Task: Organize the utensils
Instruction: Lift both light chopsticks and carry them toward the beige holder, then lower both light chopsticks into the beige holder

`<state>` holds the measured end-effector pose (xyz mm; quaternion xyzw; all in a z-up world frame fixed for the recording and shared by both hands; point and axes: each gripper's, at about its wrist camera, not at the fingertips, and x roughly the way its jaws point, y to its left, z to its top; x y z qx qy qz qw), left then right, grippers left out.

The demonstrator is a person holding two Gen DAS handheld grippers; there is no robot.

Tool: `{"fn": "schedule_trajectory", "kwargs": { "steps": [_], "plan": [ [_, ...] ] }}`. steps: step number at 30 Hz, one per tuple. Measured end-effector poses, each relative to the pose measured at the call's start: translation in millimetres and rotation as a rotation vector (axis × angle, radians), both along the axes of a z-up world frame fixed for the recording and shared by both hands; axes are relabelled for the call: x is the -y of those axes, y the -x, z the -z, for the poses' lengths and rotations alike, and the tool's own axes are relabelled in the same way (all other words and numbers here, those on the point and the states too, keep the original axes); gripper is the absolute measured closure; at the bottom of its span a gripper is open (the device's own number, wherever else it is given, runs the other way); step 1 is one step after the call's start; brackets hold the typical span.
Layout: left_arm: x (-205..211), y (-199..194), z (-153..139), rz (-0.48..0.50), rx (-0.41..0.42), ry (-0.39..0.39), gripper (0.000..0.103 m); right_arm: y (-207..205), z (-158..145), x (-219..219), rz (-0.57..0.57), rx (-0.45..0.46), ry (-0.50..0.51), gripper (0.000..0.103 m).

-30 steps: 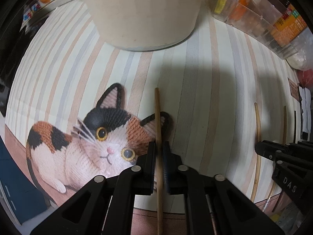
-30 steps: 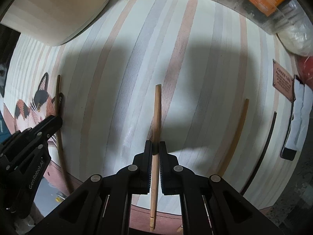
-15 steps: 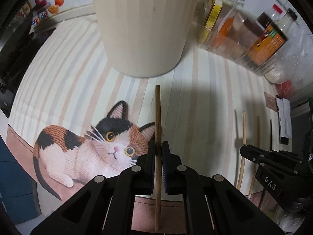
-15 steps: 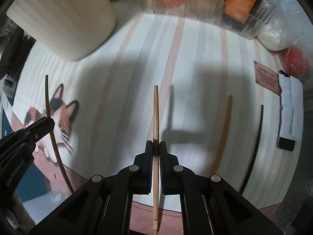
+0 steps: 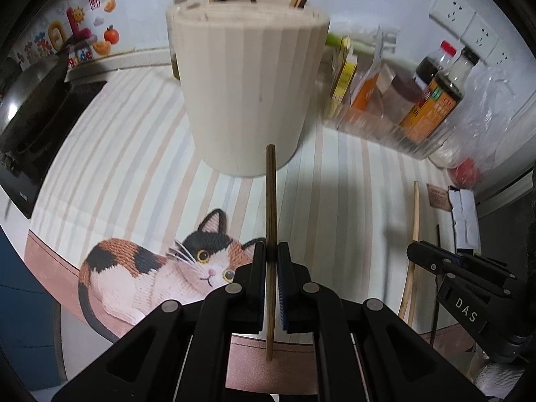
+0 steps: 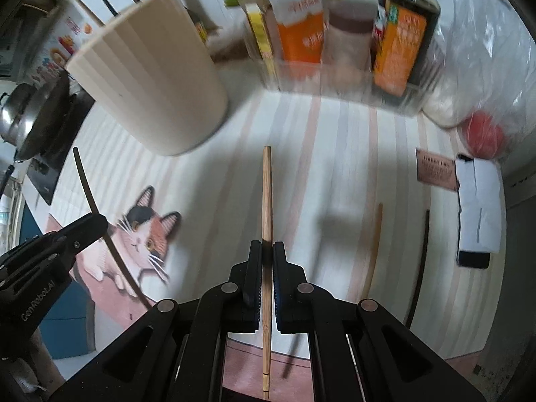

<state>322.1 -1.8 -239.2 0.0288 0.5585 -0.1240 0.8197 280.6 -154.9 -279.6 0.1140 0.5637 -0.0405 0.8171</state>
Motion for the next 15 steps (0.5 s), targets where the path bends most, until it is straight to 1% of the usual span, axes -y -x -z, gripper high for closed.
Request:
{"fn": "schedule_trajectory", "kwargs": {
  "steps": [7, 12, 15],
  "plan": [
    [-1, -4, -25, -0.005, 0.064, 0.012, 0.099, -9, -17, -2, 0.007, 0.069, -0.005, 0.097],
    [-2, -7, -42, -0.008, 0.104, 0.028, 0.099, -11, -35, -2, 0.010, 0.130, 0.000, 0.097],
    [-2, -9, -58, -0.003, 0.140, 0.037, 0.099, -13, -47, 0, 0.017, 0.170, -0.003, 0.097]
  ]
}}
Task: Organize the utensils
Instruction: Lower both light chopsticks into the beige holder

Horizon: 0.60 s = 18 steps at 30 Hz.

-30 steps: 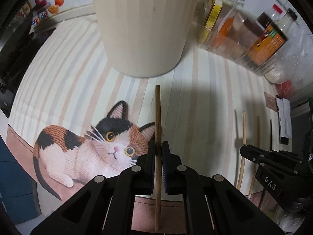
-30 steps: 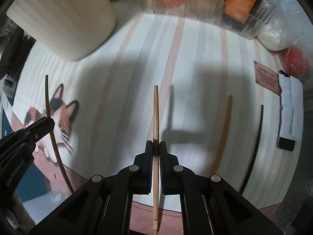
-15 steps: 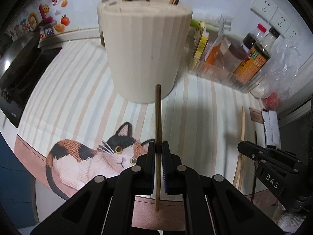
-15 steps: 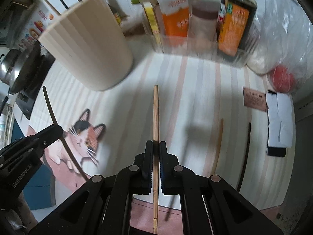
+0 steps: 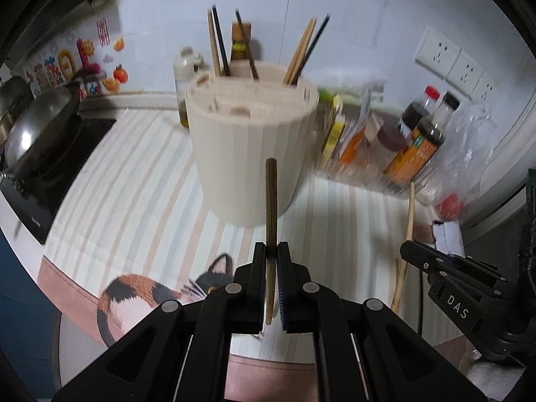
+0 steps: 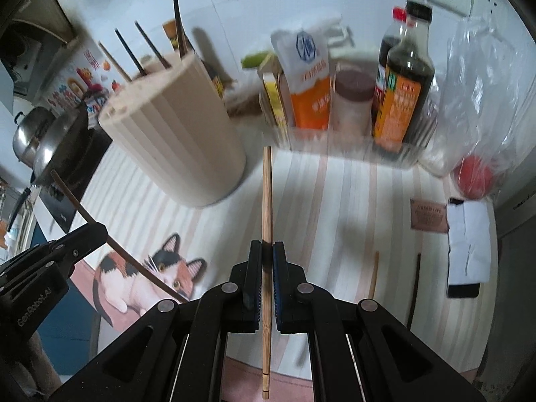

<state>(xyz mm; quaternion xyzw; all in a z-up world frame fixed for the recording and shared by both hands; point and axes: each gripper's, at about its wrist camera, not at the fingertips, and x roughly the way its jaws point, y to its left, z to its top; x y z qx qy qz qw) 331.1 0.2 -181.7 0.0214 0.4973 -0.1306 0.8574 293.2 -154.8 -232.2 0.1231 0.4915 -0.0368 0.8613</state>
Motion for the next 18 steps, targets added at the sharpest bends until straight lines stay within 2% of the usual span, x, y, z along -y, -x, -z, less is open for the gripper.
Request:
{"fn": "schedule_trajectory", "kwargs": {
  "steps": [5, 13, 18],
  "plan": [
    [-1, -6, -38, 0.005, 0.067, 0.042, 0.099, -8, -37, 6, 0.013, 0.095, -0.021, 0.097],
    [-2, -31, -126, 0.019, 0.185, 0.168, 0.099, -45, -135, 10, 0.001, 0.293, -0.058, 0.097],
    [-4, -60, -173, -0.001, 0.274, 0.192, 0.099, -84, -192, 10, 0.006, 0.409, -0.055, 0.097]
  ]
}}
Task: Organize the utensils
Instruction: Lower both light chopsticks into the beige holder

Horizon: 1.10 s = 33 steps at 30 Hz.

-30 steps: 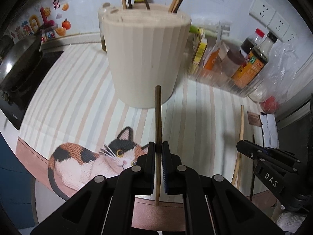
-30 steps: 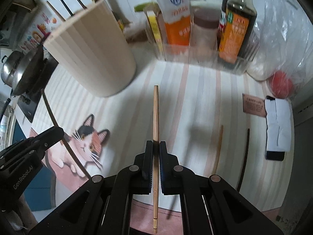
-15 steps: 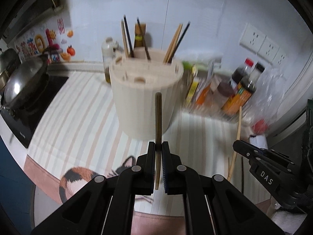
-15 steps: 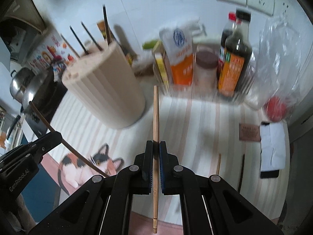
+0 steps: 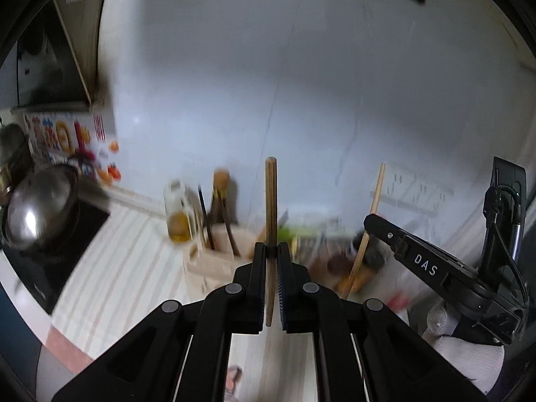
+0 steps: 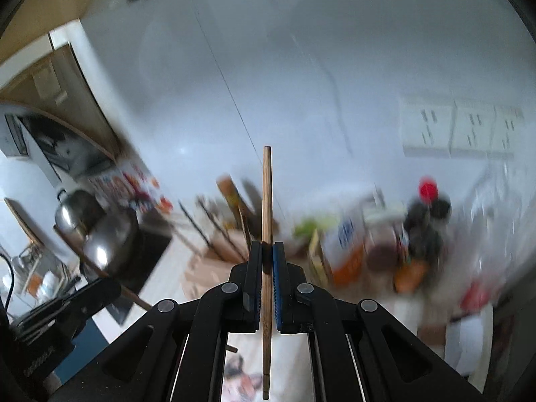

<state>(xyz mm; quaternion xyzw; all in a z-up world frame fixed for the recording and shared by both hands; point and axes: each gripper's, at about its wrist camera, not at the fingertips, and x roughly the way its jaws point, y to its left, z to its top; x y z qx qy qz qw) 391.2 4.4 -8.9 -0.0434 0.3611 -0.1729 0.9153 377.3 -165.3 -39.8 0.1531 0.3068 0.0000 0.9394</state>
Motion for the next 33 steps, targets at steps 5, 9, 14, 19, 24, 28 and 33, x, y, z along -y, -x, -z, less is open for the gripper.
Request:
{"fn": "schedule_trajectory", "kwargs": {
  "steps": [5, 9, 14, 19, 24, 28, 33],
  "plan": [
    [-4, -41, -17, -0.035, 0.045, -0.021, 0.099, -45, -29, -6, 0.020, 0.068, 0.004, 0.097],
    [-8, -75, -10, -0.054, 0.032, -0.045, 0.099, -83, -30, -17, 0.025, 0.078, 0.024, 0.097],
    [-15, -116, 18, -0.070, -0.039, -0.050, 0.099, -119, -13, -27, 0.031, 0.075, 0.034, 0.097],
    [-12, -137, 41, -0.070, -0.098, -0.044, 0.099, -138, 11, -37, 0.034, 0.078, 0.047, 0.097],
    [-9, -148, 61, -0.058, -0.155, -0.042, 0.099, -148, 25, -43, 0.036, 0.098, 0.070, 0.097],
    [-8, -149, 68, -0.053, -0.174, -0.051, 0.099, -147, 40, -43, 0.032, 0.091, 0.076, 0.097],
    [-11, -148, 66, -0.047, -0.196, -0.028, 0.099, -141, 50, -42, 0.002, 0.053, 0.085, 0.097]
  ]
}}
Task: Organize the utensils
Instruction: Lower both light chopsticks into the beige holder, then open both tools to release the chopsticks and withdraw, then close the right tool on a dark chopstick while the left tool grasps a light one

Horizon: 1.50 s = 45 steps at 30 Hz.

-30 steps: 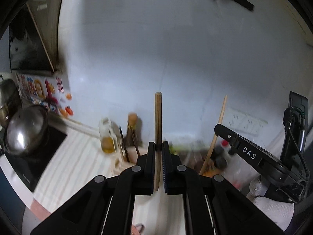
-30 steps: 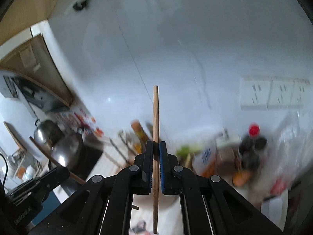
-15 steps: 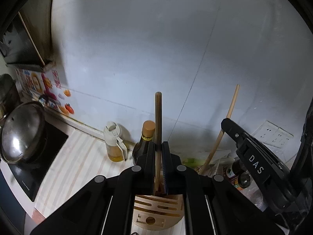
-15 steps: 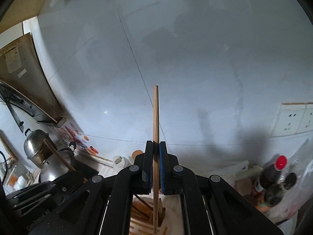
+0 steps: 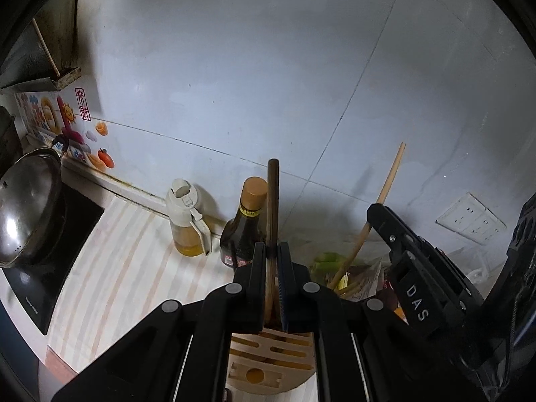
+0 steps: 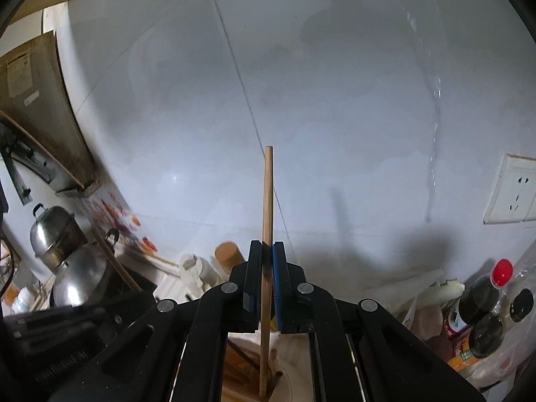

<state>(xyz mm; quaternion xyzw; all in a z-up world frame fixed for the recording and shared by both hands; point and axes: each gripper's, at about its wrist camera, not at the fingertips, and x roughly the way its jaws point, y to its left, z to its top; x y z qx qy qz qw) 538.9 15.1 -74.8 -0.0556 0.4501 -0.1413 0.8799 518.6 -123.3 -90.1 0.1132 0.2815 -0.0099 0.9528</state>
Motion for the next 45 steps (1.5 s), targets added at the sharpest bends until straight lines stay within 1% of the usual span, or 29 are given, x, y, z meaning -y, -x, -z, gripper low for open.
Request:
{"fn": "schedule_trajectory", "kwargs": {
  "steps": [4, 6, 7, 8, 9, 10, 11, 12, 13, 14, 15, 16, 17, 18, 19, 20, 22, 24, 26, 29, 33, 35, 38, 39, 40, 41, 42, 43, 45],
  "plan": [
    [-3, 6, -4, -0.002, -0.015, 0.021, 0.097, 3, 0, 1, -0.040, -0.052, -0.012, 0.096],
    [-4, 11, -9, -0.004, -0.013, 0.025, 0.094, 7, -2, 3, -0.054, -0.082, -0.033, 0.094],
    [-6, 13, -11, -0.009, -0.009, 0.022, 0.094, 10, -3, 5, -0.059, -0.099, -0.040, 0.087],
    [-8, 17, -15, -0.020, -0.006, 0.013, 0.088, 14, -5, 5, -0.058, -0.104, -0.039, 0.078],
    [-10, 21, -19, -0.027, 0.005, 0.007, 0.068, 19, -7, 7, -0.053, -0.106, -0.040, 0.074],
    [-12, 22, -21, -0.034, 0.015, 0.002, 0.053, 25, -10, 9, -0.050, -0.109, -0.040, 0.071],
    [-15, 27, -25, -0.052, 0.035, -0.016, 0.022, 33, -13, 11, -0.046, -0.104, -0.046, 0.071],
    [-19, 33, -29, -0.070, 0.060, -0.031, 0.012, 40, -15, 13, -0.037, -0.101, -0.047, 0.069],
    [-22, 36, -31, -0.075, 0.072, -0.036, 0.012, 46, -17, 15, -0.033, -0.103, -0.048, 0.062],
    [-24, 41, -33, -0.081, 0.078, -0.046, 0.012, 53, -19, 17, -0.031, -0.105, -0.053, 0.052],
    [-27, 45, -33, -0.086, 0.080, -0.055, 0.011, 57, -20, 18, -0.023, -0.107, -0.051, 0.047],
    [-29, 52, -34, -0.092, 0.089, -0.072, 0.009, 64, -21, 19, -0.009, -0.114, -0.041, 0.037],
    [-30, 57, -34, -0.095, 0.102, -0.085, 0.001, 72, -21, 21, -0.004, -0.122, -0.039, 0.032],
    [-31, 64, -34, -0.099, 0.117, -0.099, 0.000, 81, -21, 22, 0.002, -0.126, -0.034, 0.030],
    [-31, 71, -33, -0.108, 0.133, -0.125, 0.000, 86, -21, 22, 0.011, -0.132, -0.024, 0.024],
    [-31, 79, -31, -0.122, 0.145, -0.149, 0.000, 95, -20, 23, 0.015, -0.137, -0.014, 0.014],
    [-32, 91, -25, -0.136, 0.150, -0.168, 0.000, 110, -17, 24, 0.031, -0.151, 0.003, 0.004],
    [-32, 107, -14, -0.137, 0.136, -0.164, 0.000, 131, -9, 30, 0.060, -0.174, 0.012, 0.004],
    [-30, 121, -2, -0.128, 0.115, -0.160, 0.000, 150, 0, 39, 0.095, -0.193, 0.006, 0.000],
    [-20, 140, 20, -0.104, 0.081, -0.172, 0.000, 179, 20, 54, 0.140, -0.228, 0.004, 0.000],
    [6, 160, 57, -0.047, 0.007, -0.196, 0.000, 218, 54, 84, 0.226, -0.299, 0.014, 0.000],
    [23, 171, 78, -0.007, -0.036, -0.215, 0.000, 232, 69, 100, 0.248, -0.337, -0.001, 0.000],
    [51, 187, 108, 0.043, -0.075, -0.269, 0.000, 256, 98, 127, 0.292, -0.408, -0.015, 0.001],
    [61, 193, 120, 0.059, -0.099, -0.281, 0.000, 265, 111, 138, 0.305, -0.440, -0.027, 0.003],
    [69, 197, 131, 0.070, -0.119, -0.291, 0.000, 269, 119, 144, 0.314, -0.465, -0.031, 0.012],
    [77, 201, 141, 0.082, -0.137, -0.299, 0.000, 276, 133, 152, 0.321, -0.501, -0.043, 0.025],
    [87, 206, 154, 0.102, -0.163, -0.312, 0.000, 282, 150, 162, 0.330, -0.544, -0.056, 0.030],
    [93, 210, 161, 0.111, -0.176, -0.319, 0.000, 284, 160, 167, 0.336, -0.572, -0.060, 0.034],
    [109, 217, 182, 0.139, -0.212, -0.347, 0.000, 291, 194, 180, 0.336, -0.648, -0.091, 0.042]
  ]
}}
